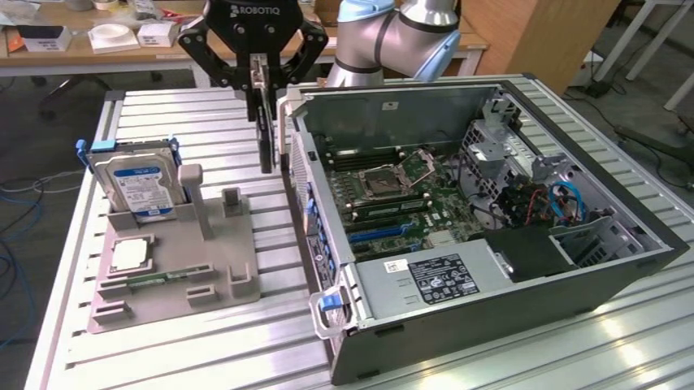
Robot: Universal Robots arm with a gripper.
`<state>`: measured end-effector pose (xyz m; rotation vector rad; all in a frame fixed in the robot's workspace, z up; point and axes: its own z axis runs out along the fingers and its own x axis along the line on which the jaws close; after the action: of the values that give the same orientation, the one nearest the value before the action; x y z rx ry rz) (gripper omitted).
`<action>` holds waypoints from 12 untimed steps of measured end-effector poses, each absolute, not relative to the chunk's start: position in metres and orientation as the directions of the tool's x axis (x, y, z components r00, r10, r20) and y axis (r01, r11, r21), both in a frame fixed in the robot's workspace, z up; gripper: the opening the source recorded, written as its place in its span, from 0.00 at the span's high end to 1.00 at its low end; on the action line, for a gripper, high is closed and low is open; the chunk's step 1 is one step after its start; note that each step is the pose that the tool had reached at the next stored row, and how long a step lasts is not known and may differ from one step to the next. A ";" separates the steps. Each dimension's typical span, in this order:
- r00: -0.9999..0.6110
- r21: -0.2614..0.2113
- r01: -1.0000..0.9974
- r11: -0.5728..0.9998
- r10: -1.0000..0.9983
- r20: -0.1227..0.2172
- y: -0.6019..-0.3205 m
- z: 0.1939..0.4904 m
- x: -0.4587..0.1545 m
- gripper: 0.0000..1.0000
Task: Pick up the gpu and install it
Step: 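Pick up the gpu and move the gpu toward the slot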
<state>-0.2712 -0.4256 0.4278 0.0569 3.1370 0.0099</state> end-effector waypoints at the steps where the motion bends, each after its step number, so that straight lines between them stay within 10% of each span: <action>1: -0.999 0.006 0.036 0.999 0.036 -0.004 -0.426 0.428 -0.270 0.74; 12: -0.999 0.006 0.036 0.999 0.036 -0.004 -0.426 0.428 -0.261 0.74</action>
<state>-0.2614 -0.4256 0.4278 0.0569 3.1370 0.0099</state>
